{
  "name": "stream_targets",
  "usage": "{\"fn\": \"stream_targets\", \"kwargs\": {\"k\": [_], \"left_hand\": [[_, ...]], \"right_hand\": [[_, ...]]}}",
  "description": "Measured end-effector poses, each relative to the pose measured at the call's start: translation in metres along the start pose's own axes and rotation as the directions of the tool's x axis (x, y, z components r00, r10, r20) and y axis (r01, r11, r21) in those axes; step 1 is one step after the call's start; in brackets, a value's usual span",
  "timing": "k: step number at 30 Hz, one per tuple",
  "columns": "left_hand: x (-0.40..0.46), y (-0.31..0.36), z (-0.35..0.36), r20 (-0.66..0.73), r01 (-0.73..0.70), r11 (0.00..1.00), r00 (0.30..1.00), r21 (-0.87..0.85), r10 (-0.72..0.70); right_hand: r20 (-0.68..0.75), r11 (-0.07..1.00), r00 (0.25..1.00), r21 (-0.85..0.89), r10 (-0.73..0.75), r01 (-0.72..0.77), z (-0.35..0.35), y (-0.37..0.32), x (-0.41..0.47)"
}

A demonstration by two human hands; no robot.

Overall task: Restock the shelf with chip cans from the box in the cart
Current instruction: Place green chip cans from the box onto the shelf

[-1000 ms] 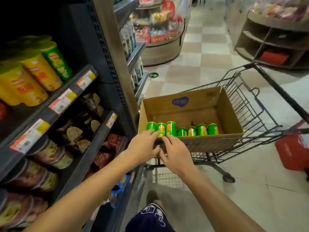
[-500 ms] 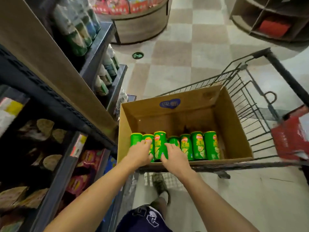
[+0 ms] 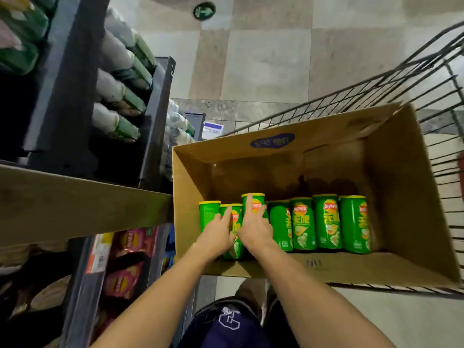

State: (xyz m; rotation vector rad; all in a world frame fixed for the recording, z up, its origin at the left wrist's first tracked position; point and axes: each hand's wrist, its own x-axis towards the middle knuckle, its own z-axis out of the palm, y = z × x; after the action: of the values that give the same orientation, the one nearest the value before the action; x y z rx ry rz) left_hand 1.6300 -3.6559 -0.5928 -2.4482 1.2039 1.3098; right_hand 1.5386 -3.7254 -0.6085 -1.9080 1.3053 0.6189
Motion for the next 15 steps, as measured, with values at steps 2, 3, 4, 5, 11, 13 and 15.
{"fn": "stream_targets", "kwargs": {"k": [2, 3, 4, 5, 11, 13, 15], "left_hand": [[0.007, 0.004, 0.005, 0.048, 0.028, 0.999, 0.998, -0.016, -0.027], [0.010, 0.007, 0.008, 0.065, 0.045, 0.999, 0.997, -0.017, -0.044], [0.013, 0.008, 0.012, 0.069, 0.062, 0.998, 0.996, -0.011, -0.061], [0.016, 0.009, 0.015, 0.067, 0.076, 0.997, 0.995, -0.003, -0.076], [0.033, 0.016, 0.031, 0.031, 0.187, 0.981, 0.982, -0.058, -0.186], [0.035, 0.021, 0.035, 0.017, 0.235, 0.963, 0.972, -0.132, -0.235], [0.037, 0.029, 0.039, -0.007, 0.277, 0.941, 0.959, -0.197, -0.283]], "right_hand": [[0.004, 0.999, 1.000, -0.048, 0.007, -0.007, 0.000, 0.008, 0.010], [0.011, 0.998, 1.000, -0.068, 0.007, -0.006, 0.000, 0.011, 0.014], [0.019, 0.996, 1.000, -0.087, 0.000, 0.002, -0.001, 0.013, 0.018], [0.028, 0.995, 1.000, -0.101, -0.006, 0.009, -0.002, 0.015, 0.021], [0.016, 0.997, 0.998, -0.041, -0.060, 0.061, -0.006, 0.026, 0.033], [0.036, 0.995, 0.995, -0.023, -0.093, 0.094, -0.009, 0.036, 0.034], [0.073, 0.993, 0.991, -0.019, -0.114, 0.115, -0.018, 0.049, 0.033]]}}
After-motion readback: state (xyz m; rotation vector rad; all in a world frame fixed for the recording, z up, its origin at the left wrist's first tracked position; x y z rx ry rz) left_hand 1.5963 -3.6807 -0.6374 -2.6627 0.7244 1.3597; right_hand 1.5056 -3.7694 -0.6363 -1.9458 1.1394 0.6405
